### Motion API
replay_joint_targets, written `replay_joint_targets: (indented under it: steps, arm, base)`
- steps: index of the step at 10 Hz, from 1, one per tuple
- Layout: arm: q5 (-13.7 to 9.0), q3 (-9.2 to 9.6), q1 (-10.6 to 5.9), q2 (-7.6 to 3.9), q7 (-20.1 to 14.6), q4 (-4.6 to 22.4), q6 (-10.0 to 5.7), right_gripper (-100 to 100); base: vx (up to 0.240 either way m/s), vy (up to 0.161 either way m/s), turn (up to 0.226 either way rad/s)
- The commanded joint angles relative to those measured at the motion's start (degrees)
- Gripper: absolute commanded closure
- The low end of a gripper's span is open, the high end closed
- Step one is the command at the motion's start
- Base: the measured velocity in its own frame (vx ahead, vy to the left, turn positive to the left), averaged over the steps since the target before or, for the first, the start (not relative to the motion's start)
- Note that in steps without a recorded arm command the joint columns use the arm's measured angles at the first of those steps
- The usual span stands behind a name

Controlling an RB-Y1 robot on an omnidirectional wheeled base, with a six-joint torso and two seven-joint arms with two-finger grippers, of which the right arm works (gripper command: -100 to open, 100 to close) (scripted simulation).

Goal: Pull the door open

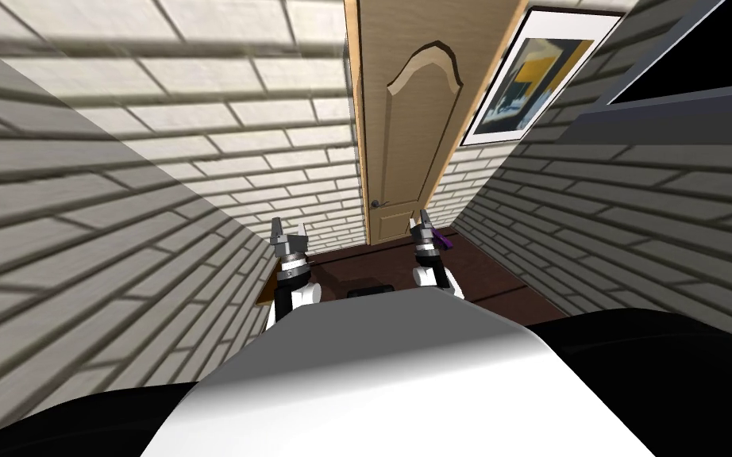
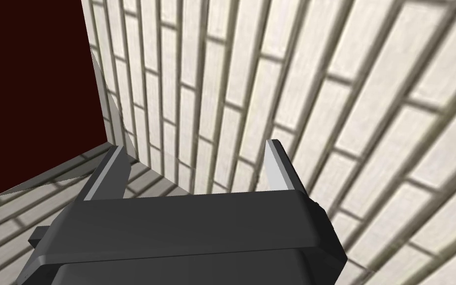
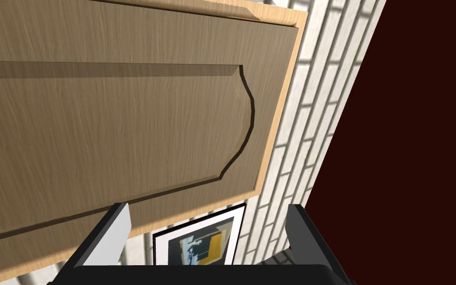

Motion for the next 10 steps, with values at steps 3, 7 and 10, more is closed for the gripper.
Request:
replay_joint_targets:
  steps: [3,7,10]
  arm:
    - [0.8,-0.62,-1.28,-1.32,-1.6,5.2,-1.73,-100]
    - [1.9,-1.22,-2.80,-2.70,-3.3,11.0,-3.32,-100]
    - [2.8,-1.70,-3.99,-3.77,-4.6,15.5,-4.57,-100]
  base:
    - [0.102,0.021,0.016]
    - [0.100,0.022,0.016]
    - [0.098,0.017,0.019]
